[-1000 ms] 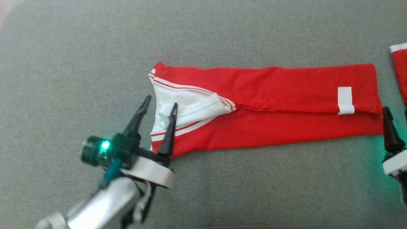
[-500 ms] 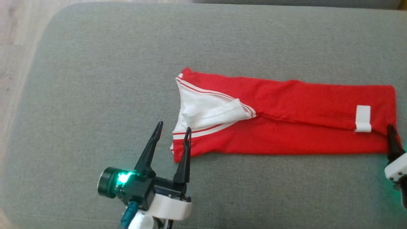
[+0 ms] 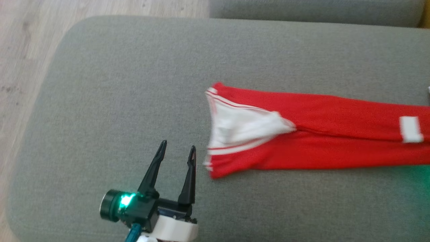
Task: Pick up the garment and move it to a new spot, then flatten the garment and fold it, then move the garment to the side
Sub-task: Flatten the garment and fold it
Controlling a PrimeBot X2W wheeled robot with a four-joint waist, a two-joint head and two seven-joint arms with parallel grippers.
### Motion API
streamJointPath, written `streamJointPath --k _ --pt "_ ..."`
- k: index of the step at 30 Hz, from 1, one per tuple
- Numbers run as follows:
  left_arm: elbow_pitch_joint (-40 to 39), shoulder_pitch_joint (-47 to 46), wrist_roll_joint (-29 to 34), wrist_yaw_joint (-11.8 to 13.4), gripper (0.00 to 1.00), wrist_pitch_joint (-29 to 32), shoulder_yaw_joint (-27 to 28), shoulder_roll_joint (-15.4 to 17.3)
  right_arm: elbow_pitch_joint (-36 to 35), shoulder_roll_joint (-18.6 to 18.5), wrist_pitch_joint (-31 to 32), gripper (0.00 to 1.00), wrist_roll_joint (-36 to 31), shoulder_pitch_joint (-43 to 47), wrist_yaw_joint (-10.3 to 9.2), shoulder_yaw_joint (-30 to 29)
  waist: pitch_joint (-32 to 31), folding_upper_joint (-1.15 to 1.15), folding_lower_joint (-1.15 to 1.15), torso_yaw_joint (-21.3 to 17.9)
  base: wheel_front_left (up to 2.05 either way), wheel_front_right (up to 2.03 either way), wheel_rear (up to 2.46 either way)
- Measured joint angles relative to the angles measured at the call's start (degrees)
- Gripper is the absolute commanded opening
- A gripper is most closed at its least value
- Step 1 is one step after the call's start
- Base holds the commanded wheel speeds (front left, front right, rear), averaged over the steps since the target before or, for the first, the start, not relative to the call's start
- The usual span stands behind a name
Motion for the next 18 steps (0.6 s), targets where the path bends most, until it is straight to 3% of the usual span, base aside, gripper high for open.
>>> streamJointPath --k 4,9,10,13,18 --pt "0.1 2.0 0.8 -1.0 1.0 0.0 1.7 -0.4 -5.5 -4.2 1.8 0.0 -0.1 0.9 0.0 -1.6 -1.3 0.0 -0.01 -1.0 0.0 0.0 0.0" --pt "0.5 3.1 1.4 -2.4 1.0 0.0 3.3 -1.2 -20.2 -3.7 6.5 0.0 -0.3 0.7 0.0 1.1 -2.6 0.0 0.0 -2.4 0.0 0.0 0.0" --pt "0.9 3.1 2.0 -3.1 1.0 0.0 3.3 -1.6 -26.0 -2.2 8.6 0.0 -0.8 0.7 0.0 2.7 -2.9 0.0 0.0 -2.6 0.0 0.0 0.0" --pt "1.7 3.1 2.4 -4.2 1.0 0.0 3.4 -2.3 -33.1 1.9 11.9 0.0 -2.3 0.6 0.0 6.2 -3.0 0.0 0.0 -2.2 0.0 0.0 0.0" --pt "2.5 3.1 3.3 -5.5 1.0 0.0 3.7 -3.2 -38.5 8.9 15.3 0.0 -4.9 0.0 0.0 12.4 -2.7 0.0 0.0 -0.4 0.0 0.0 0.0"
